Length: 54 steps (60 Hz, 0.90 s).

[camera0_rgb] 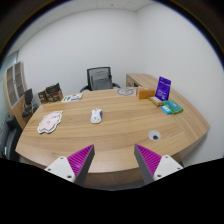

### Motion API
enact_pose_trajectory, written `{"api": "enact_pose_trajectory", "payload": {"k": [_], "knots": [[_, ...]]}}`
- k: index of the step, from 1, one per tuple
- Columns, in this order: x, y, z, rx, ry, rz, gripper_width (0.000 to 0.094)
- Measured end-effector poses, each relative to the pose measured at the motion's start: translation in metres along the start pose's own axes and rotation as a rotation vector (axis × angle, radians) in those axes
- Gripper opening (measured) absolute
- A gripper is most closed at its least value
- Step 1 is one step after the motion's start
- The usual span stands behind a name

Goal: Arrange mouse

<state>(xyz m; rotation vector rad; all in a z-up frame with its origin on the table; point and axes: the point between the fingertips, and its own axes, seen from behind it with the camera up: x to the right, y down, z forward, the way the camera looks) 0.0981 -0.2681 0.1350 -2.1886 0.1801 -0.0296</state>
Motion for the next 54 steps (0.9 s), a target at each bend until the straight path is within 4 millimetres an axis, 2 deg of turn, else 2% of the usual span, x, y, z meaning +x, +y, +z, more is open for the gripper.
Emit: {"api": "enact_pose_trajectory", "payload": {"k": [2,6,10,19,27,36,45,54], "knots": [[-0.05,-0.002,0.027,0.0,0.005,0.012,0.0831],[-0.078,-0.008,0.039,0.004,0.001,0.025,0.083],[-0.094,-0.013,0.054,0.01,0.0,0.016,0.0838],[-0.109,-0.019,0.107,0.01,0.029,-0.034,0.0836],[-0.131,-0.023,0.168,-0.002,-0.034,-0.01,0.0837],[-0.147,-0.042,0.24,0.001,-0.078,-0.012,0.083],[-0.144,-0.066,0.306,0.006,-0.082,-0.017,0.0832],[-0.134,-0.084,0.352,0.004,-0.063,-0.012,0.0821]]}}
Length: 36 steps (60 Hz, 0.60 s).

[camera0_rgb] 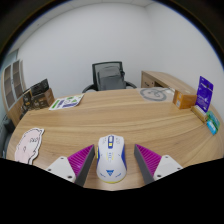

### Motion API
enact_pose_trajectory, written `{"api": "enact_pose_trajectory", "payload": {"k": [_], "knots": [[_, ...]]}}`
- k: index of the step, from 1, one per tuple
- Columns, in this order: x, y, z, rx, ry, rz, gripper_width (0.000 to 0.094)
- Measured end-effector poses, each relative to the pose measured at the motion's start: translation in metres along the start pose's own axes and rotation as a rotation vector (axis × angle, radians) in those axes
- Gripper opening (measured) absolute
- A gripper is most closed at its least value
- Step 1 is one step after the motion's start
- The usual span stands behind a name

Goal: Arrange mouse

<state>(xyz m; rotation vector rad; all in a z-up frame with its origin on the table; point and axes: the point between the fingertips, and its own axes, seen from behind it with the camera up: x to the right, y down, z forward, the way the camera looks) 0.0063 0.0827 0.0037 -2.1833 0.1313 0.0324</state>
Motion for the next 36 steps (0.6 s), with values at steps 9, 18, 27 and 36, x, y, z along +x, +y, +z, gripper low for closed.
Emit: {"api": "enact_pose_trajectory", "payload": {"k": [9,18,27,36], "knots": [[0.003,0.003,0.015,0.0,-0.002,-0.011,0.0516],[0.004,0.006,0.013,0.005,0.034,0.05,0.0436],[-0.027,-0.002,0.006,-0.042,0.031,0.031,0.0355],[-0.13,-0.015,-0.011,-0.015,-0.042,-0.026,0.0355]]}}
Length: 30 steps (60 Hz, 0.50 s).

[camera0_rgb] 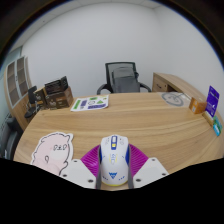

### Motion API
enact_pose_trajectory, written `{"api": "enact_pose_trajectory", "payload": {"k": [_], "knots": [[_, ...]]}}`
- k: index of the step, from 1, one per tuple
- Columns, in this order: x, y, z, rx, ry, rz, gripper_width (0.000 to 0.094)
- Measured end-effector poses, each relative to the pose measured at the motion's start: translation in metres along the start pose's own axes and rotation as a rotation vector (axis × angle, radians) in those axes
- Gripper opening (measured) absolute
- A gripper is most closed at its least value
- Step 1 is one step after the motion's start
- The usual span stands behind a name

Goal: Arrange mouse

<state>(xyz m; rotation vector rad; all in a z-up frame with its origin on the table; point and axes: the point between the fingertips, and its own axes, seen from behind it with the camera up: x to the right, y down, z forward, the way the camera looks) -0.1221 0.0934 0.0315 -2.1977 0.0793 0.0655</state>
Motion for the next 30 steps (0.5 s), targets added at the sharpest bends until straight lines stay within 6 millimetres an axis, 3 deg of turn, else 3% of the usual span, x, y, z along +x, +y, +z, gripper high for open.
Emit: {"api": "enact_pose_trajectory", "payload": {"k": [6,10,16,23,30], "knots": [[-0.075,-0.002,0.001,0.006,-0.001,-0.004,0.0354],[-0.123,0.002,0.011,-0.002,-0.017,0.004,0.0353],[-0.178,0.016,0.03,-0.047,-0.019,0.024,0.0354],[-0.212,0.027,0.042,-0.069,-0.027,-0.001,0.0354],[-0.214,0.03,0.048,-0.065,-0.001,-0.015,0.0394]]}}
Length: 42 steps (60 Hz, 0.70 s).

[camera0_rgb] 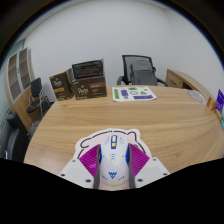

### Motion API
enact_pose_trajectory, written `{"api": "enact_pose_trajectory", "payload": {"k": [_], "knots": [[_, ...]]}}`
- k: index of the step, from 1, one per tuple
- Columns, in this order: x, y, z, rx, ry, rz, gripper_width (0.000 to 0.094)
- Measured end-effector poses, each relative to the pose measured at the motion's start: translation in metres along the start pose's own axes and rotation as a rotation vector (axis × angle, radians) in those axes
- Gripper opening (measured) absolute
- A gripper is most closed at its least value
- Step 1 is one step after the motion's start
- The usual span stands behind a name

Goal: Arrange mouse

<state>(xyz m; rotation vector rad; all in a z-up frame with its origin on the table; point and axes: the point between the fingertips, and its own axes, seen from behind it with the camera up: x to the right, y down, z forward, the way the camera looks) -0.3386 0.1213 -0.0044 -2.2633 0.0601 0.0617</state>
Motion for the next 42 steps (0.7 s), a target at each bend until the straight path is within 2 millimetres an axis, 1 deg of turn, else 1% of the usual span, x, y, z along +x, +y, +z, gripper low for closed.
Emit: {"api": "enact_pose_trajectory", "payload": {"k": [5,7,8,9,10,11,12,14,17,22,26,34,42], "knots": [[-0.001,0.0,0.0,-0.027,-0.015,0.012,0.0484],[-0.001,0.002,-0.001,-0.043,-0.024,0.013,0.0535],[-0.001,0.003,-0.003,-0.054,-0.024,0.013,0.0575],[-0.001,0.004,-0.006,-0.067,-0.025,0.012,0.0633],[-0.001,0.005,-0.007,-0.075,-0.025,0.012,0.071],[-0.002,0.005,-0.01,-0.08,-0.025,0.013,0.0833],[-0.001,0.005,-0.013,-0.082,-0.025,0.012,0.0852],[-0.003,0.004,-0.02,-0.078,-0.029,0.016,0.0829],[-0.008,0.005,-0.035,-0.068,-0.041,0.011,0.0835],[-0.015,0.012,-0.069,-0.058,-0.047,0.015,0.0833],[-0.021,0.019,-0.101,-0.048,-0.053,0.032,0.0833],[-0.031,0.032,-0.177,-0.004,-0.075,0.067,0.0835],[-0.028,0.05,-0.248,0.038,-0.09,0.1,0.0833]]}}
